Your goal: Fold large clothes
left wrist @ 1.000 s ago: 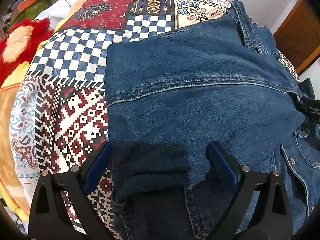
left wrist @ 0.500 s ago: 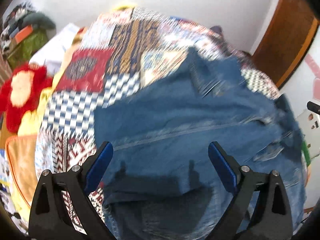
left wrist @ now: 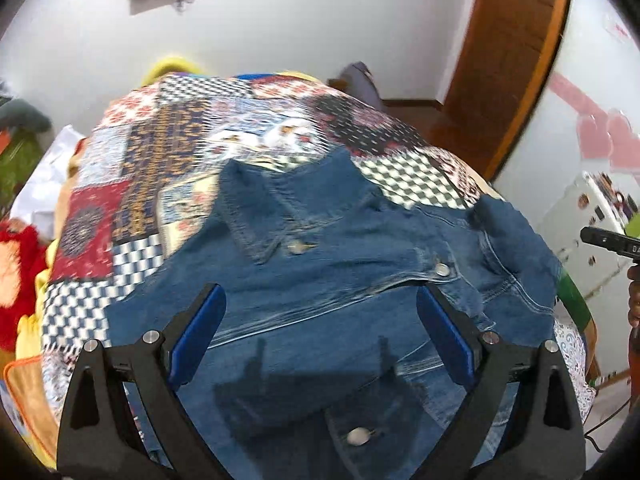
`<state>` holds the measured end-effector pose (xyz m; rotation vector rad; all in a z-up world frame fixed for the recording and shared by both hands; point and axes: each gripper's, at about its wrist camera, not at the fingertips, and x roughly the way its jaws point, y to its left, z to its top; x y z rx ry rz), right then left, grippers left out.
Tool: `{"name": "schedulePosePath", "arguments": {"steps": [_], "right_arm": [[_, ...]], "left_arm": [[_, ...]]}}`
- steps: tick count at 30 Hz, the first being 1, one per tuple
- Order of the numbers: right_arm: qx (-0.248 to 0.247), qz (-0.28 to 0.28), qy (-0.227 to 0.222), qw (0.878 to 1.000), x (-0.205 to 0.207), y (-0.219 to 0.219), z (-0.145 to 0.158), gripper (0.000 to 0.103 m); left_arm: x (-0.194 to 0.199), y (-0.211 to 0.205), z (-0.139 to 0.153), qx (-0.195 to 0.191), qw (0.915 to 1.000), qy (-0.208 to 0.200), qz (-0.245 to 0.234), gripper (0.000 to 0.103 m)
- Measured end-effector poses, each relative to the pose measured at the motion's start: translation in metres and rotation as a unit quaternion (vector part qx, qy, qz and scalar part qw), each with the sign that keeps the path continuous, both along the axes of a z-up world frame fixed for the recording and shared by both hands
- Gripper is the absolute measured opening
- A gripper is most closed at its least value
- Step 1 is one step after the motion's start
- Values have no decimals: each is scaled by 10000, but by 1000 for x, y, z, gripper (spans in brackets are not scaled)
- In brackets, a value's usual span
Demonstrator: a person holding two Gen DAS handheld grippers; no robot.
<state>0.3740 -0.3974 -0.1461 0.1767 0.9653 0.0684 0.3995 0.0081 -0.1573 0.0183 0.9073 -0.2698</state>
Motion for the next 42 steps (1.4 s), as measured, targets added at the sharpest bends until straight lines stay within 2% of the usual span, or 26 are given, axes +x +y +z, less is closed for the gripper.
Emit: {"name": "schedulePosePath", "arguments": {"steps": [3,7,14,21,23,25,27,29,31,34,42], "right_arm": [[524,-324,397,9973,-2,-32,-25,71],[1185,-694,848,9869,-4,-70,-55,71],[2369,-1315,1270,9542,1,-111,-100,71],[2637,-1735,1267,9404,15,-116,-130,71],[2517,-1919,1147,9416,22,-116,-133,62],[2306,-2015,1053,9461,28,-114,-133,58],[2031,-2017,925,9537,32,-109,-129,49],[1717,-1957,721,9628,33,-103,-120,31],[1522,-1828,564,9696,33,-97,-110,24],[1032,-1554,182,9823,30,-80,-83,19],[1064,-830,-662,9886,28,-30,3,17]], "left_arm": [[11,-21,-14,19,9997,182,-164,97],[25,-41,-40,97,9983,468,-329,97],[42,-53,-83,2,9934,1080,-394,97],[42,-54,-103,26,9911,1267,-397,97],[39,-57,-103,129,9915,1213,-441,97],[37,-60,-103,248,9915,1180,-489,97],[36,-61,-103,294,9914,1171,-503,97],[36,-60,-101,286,9916,1162,-483,97],[34,-57,-97,242,9924,1122,-438,97],[29,-49,-87,181,9939,1017,-382,97],[9,-25,-50,41,9979,612,-196,97]]}}
